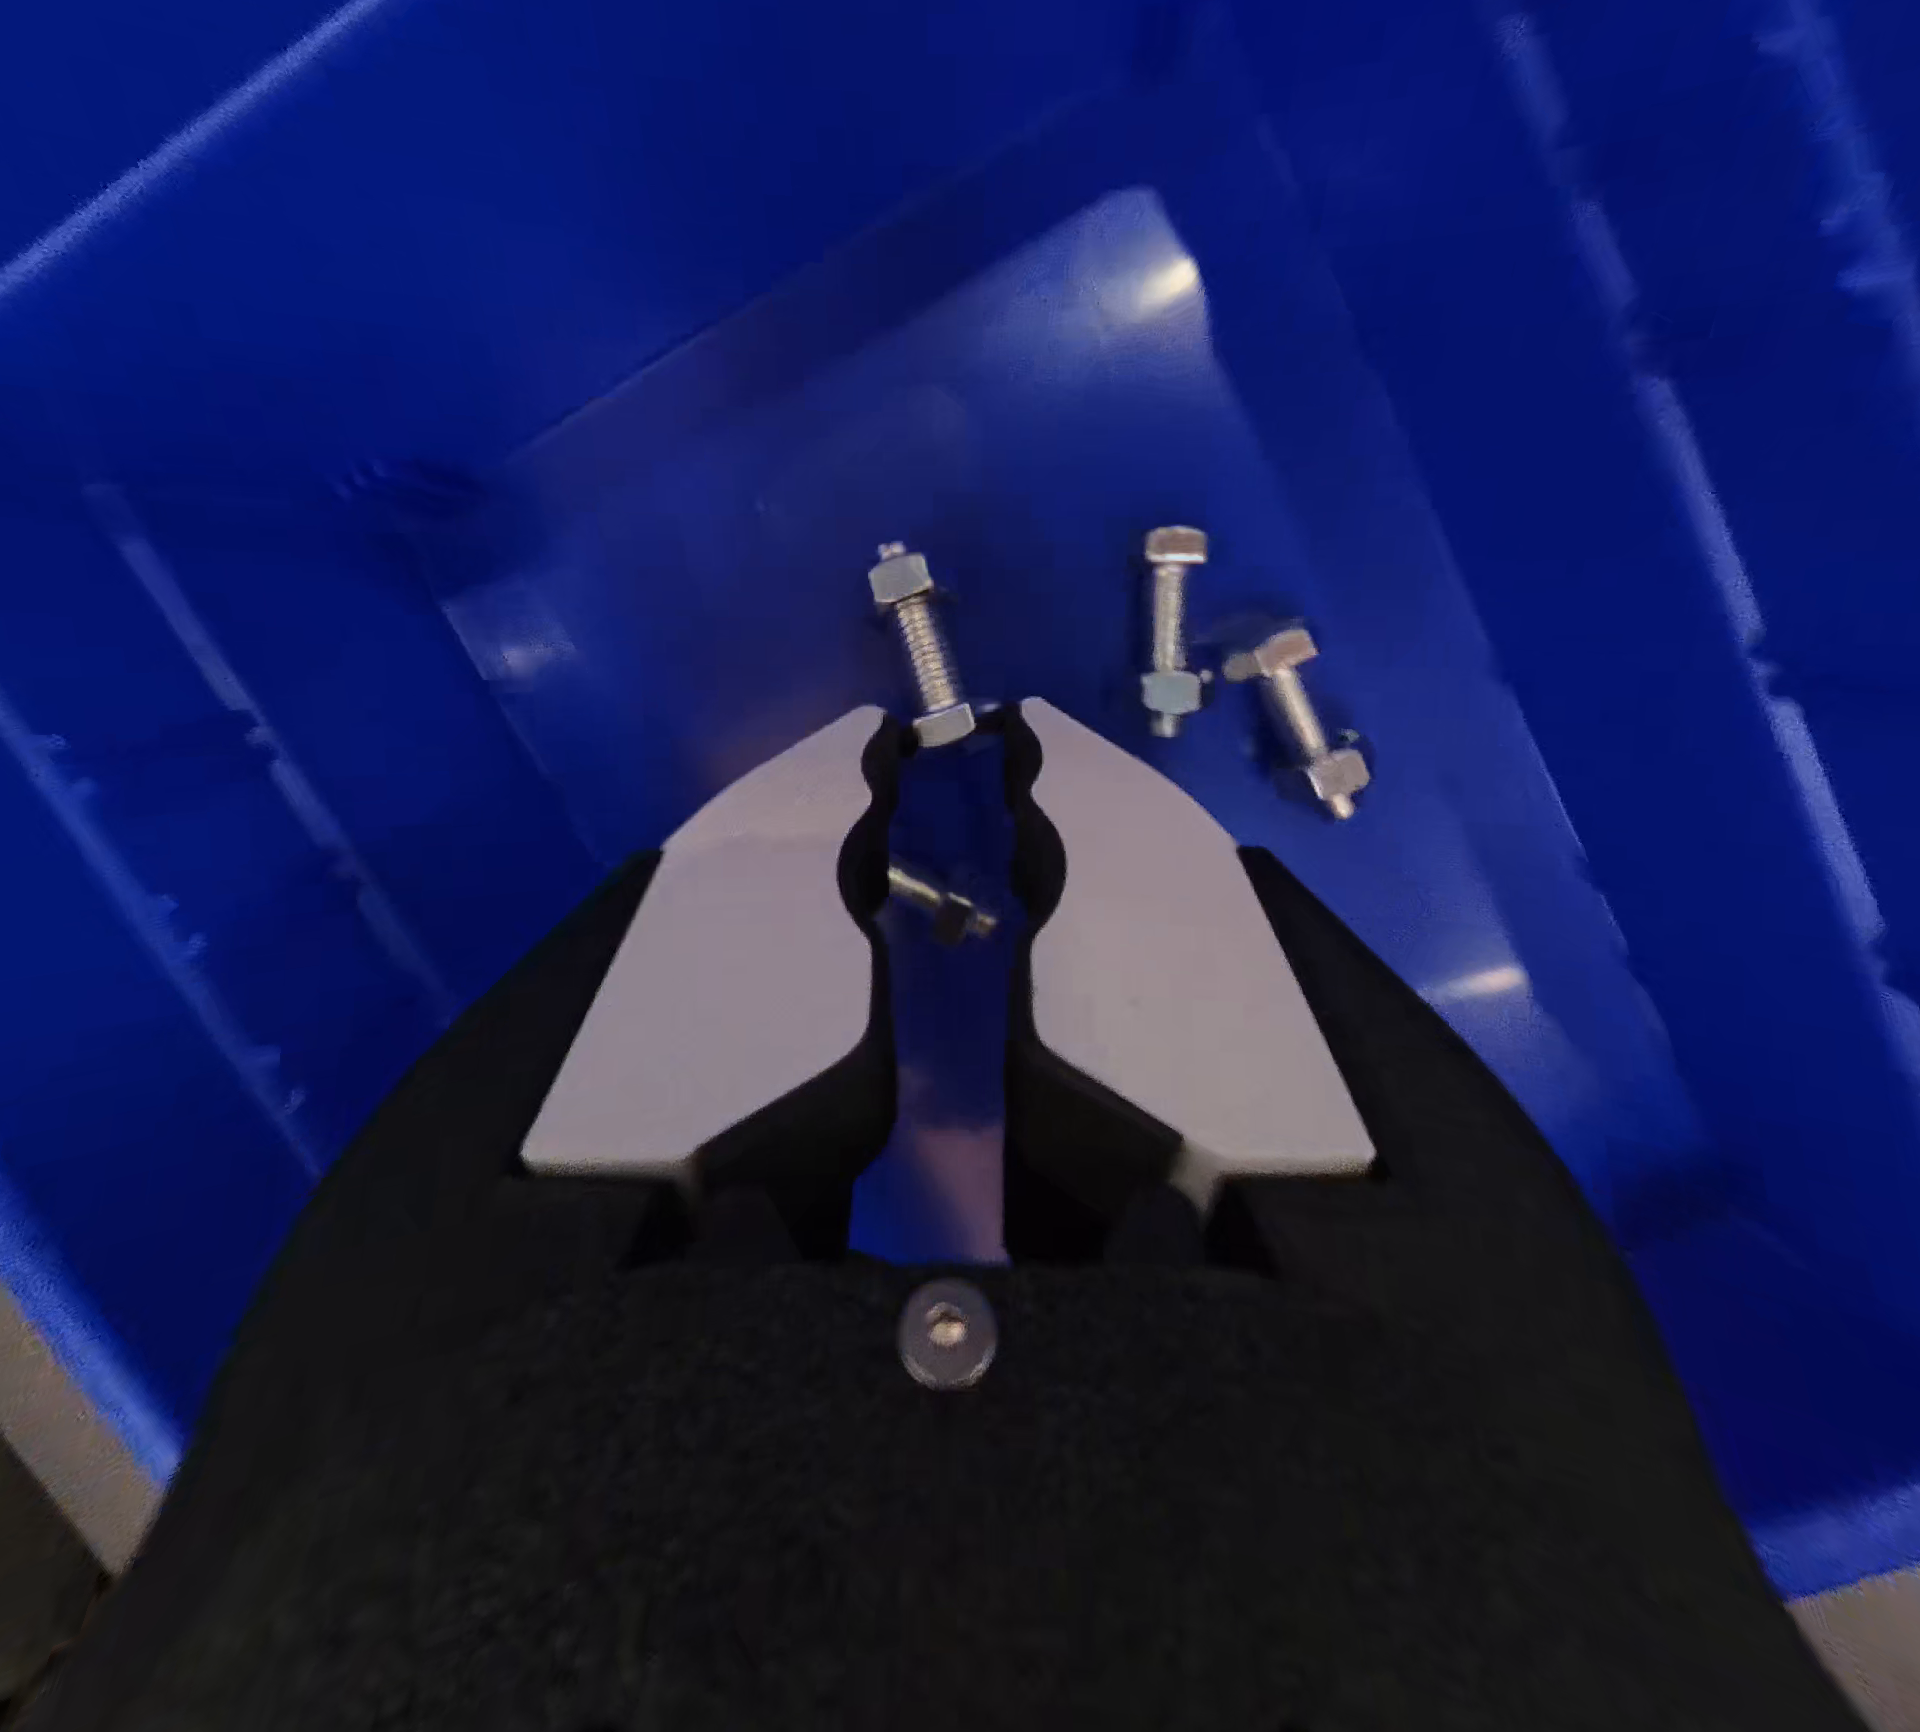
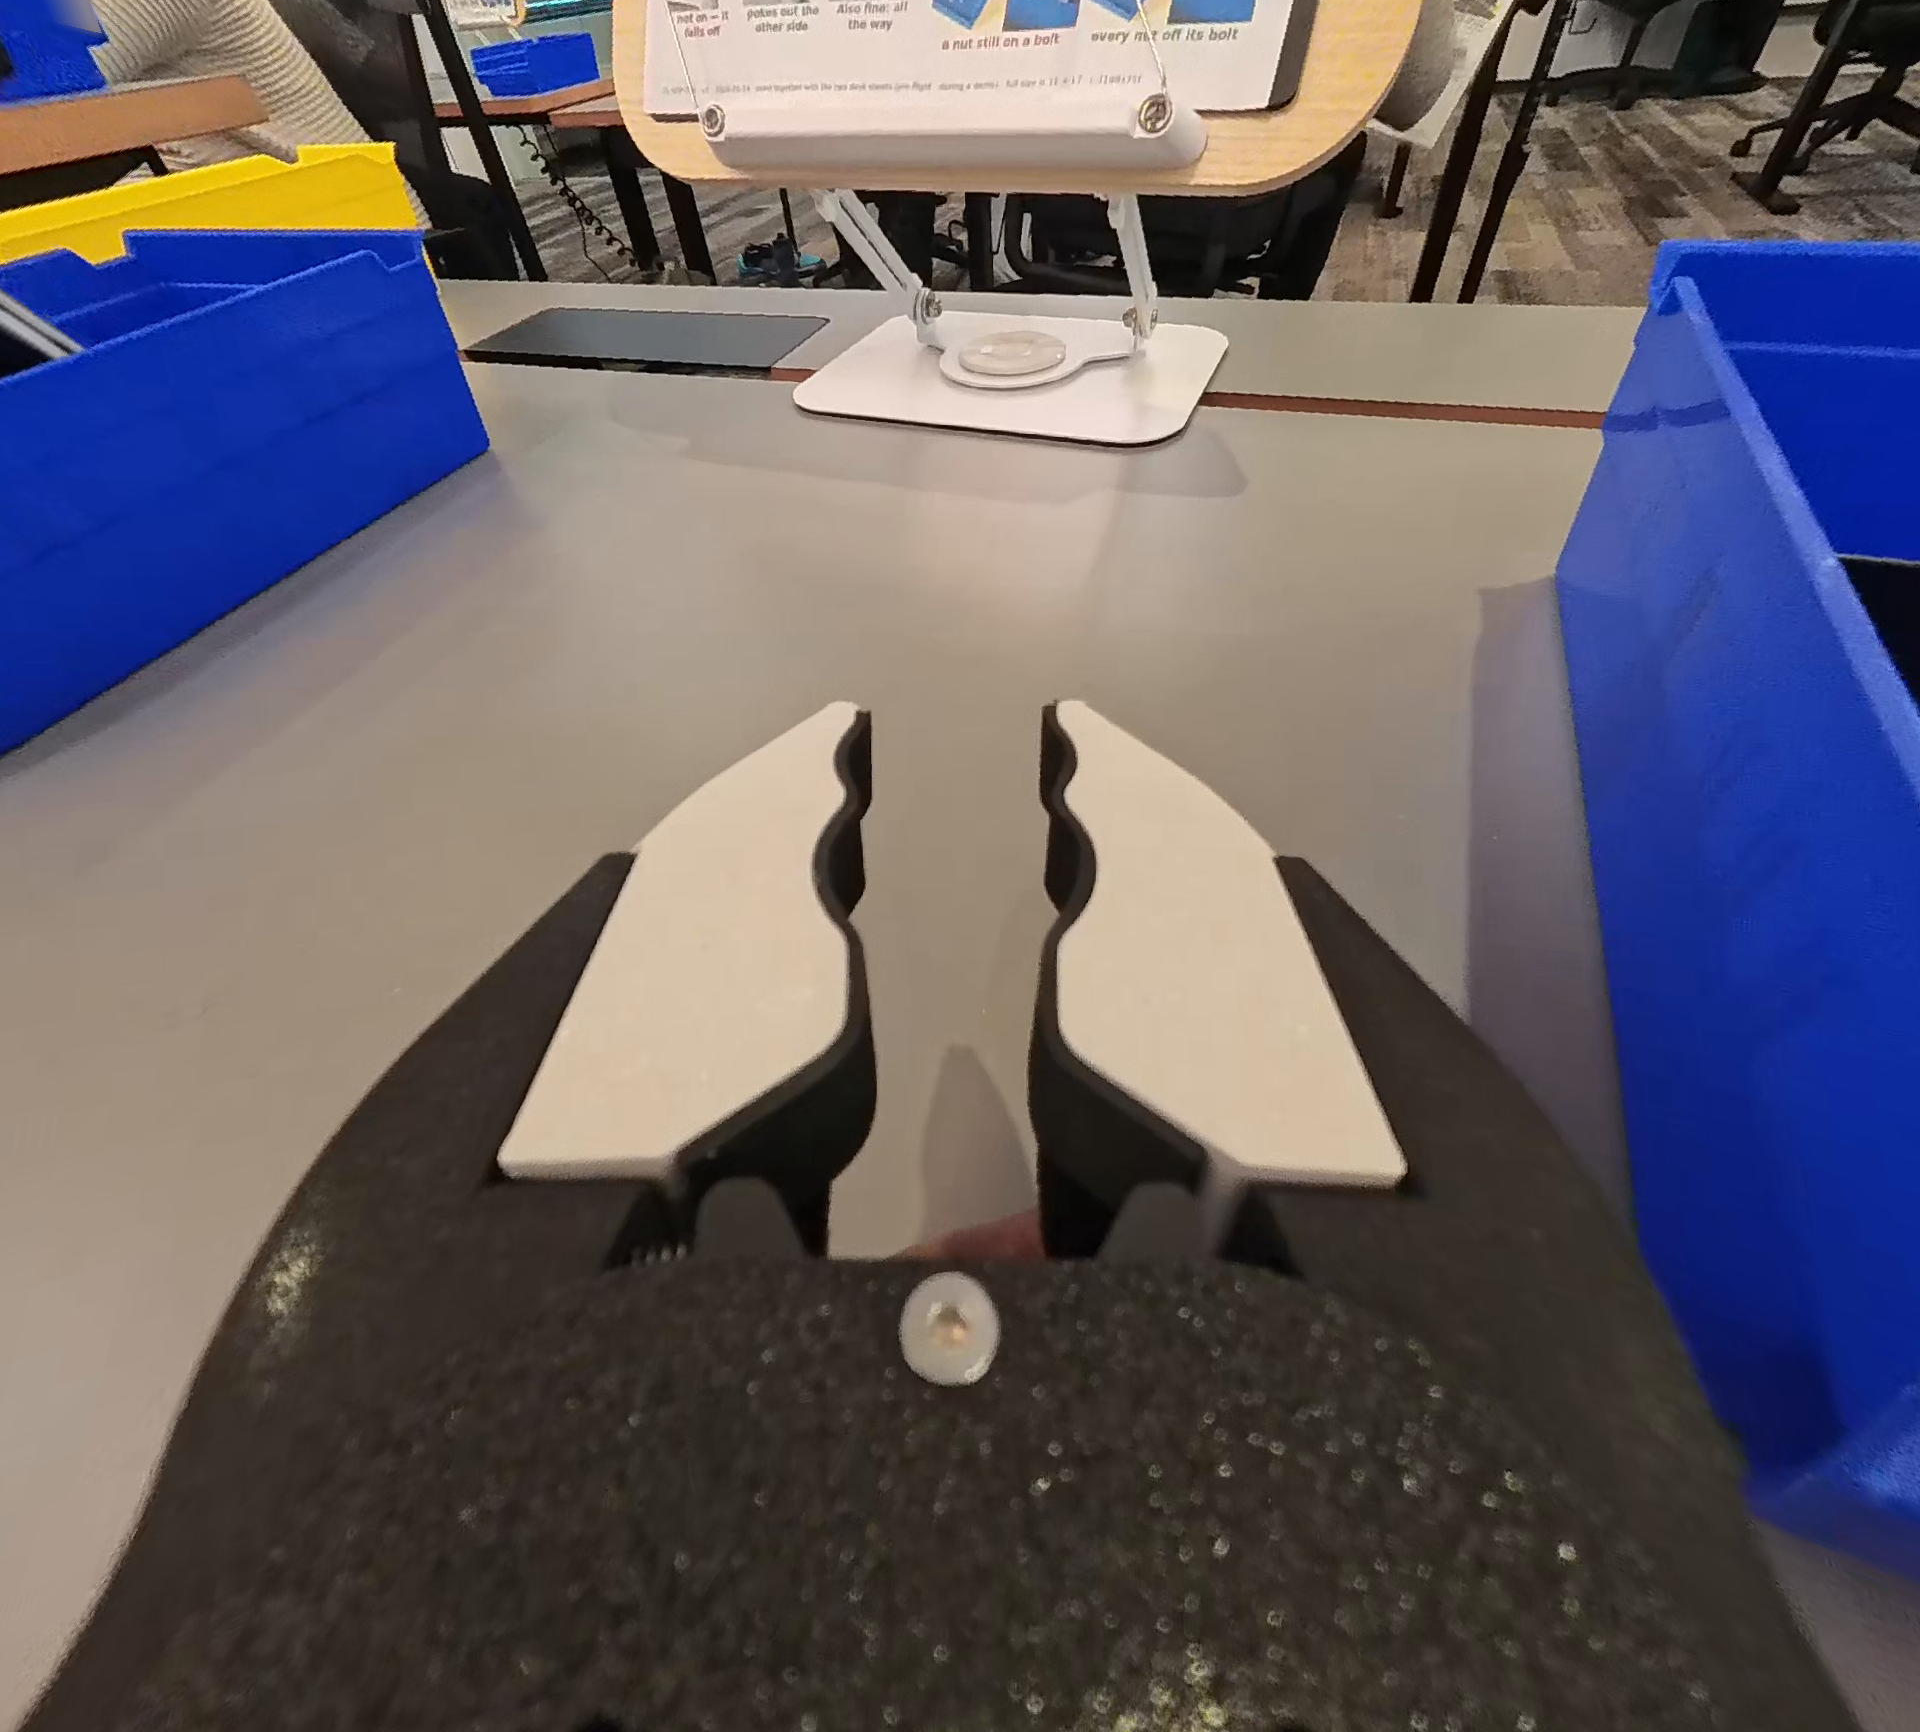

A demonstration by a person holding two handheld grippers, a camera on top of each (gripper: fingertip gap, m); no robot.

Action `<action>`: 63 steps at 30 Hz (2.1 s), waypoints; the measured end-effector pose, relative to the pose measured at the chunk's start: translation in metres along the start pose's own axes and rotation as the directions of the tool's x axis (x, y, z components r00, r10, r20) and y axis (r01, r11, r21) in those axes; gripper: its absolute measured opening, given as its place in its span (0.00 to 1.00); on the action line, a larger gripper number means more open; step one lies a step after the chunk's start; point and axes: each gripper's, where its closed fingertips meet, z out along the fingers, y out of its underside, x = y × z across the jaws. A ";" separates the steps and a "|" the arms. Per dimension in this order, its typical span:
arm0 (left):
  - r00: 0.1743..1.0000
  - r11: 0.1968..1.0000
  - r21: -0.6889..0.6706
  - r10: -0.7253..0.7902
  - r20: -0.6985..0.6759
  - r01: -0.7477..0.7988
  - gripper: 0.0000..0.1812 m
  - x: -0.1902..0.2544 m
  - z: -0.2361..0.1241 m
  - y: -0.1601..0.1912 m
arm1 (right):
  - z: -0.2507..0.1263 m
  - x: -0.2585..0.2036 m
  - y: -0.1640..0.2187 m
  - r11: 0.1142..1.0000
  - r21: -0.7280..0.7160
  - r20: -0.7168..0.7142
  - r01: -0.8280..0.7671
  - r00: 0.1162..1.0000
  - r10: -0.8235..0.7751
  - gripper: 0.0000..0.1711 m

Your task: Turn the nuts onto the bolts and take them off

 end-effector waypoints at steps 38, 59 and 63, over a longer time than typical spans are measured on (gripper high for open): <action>0.999 0.968 0.250 -0.004 -0.031 0.012 0.11 0.039 -0.039 0.018 | -0.001 -0.005 -0.001 1.000 0.007 0.026 0.015 1.000 -0.015 0.15; 0.637 0.633 0.755 0.514 -0.575 0.171 0.11 0.332 -0.132 -0.066 | -0.001 -0.022 -0.002 0.998 0.021 0.120 0.056 0.991 -0.058 0.13; 0.616 0.656 0.744 0.536 -0.577 0.127 0.10 0.347 -0.102 -0.067 | 0.001 -0.043 -0.003 0.999 -0.025 0.274 -0.032 0.961 0.038 0.11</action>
